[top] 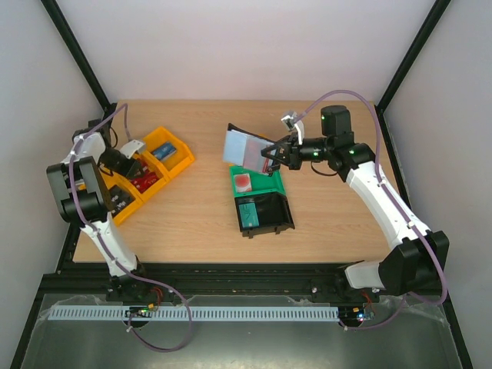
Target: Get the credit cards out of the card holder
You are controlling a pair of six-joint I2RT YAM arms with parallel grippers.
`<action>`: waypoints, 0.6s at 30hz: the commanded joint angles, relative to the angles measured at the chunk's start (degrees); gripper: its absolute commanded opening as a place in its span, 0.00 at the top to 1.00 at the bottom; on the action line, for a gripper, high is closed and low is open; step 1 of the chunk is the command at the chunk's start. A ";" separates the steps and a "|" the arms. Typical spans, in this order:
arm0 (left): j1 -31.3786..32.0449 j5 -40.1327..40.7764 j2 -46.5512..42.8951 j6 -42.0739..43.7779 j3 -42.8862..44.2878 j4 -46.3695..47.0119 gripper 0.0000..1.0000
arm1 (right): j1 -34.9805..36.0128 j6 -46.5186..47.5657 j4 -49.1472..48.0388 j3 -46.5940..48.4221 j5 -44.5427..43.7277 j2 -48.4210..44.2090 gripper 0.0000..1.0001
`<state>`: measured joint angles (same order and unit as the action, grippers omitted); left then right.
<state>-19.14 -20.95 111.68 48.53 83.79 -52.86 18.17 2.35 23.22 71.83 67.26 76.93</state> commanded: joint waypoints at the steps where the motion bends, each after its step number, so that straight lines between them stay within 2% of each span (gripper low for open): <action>1: 0.34 2.17 -1.60 -3.32 -1.00 7.51 0.51 | -0.24 -2.80 -3.36 1.68 1.27 -1.17 0.98; 3: 0.20 -0.04 -4.31 -4.46 -0.53 9.74 0.49 | -0.24 -4.03 -4.53 1.60 0.79 -1.84 0.98; 8: -0.53 -13.02 -12.91 -5.89 -0.36 11.42 0.47 | -0.18 -9.03 -8.70 0.98 -0.61 -2.79 0.98; 12: -0.52 -27.93 -21.76 -6.00 -1.01 10.65 0.44 | 0.74 -11.80 -10.54 1.59 -1.11 -3.37 0.98; 15: 1.31 -38.62 -30.08 -7.67 -3.50 11.53 0.34 | 2.92 -12.24 -10.65 1.85 -3.23 -4.17 0.98; 18: 8.77 -40.92 -38.18 -10.26 -6.79 10.44 0.19 | 6.55 -12.32 -10.29 1.74 -4.70 -4.27 0.98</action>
<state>-17.82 -48.77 81.95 41.17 81.03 -40.71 20.73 -8.25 15.90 71.83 64.40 74.85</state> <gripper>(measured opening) 0.725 0.050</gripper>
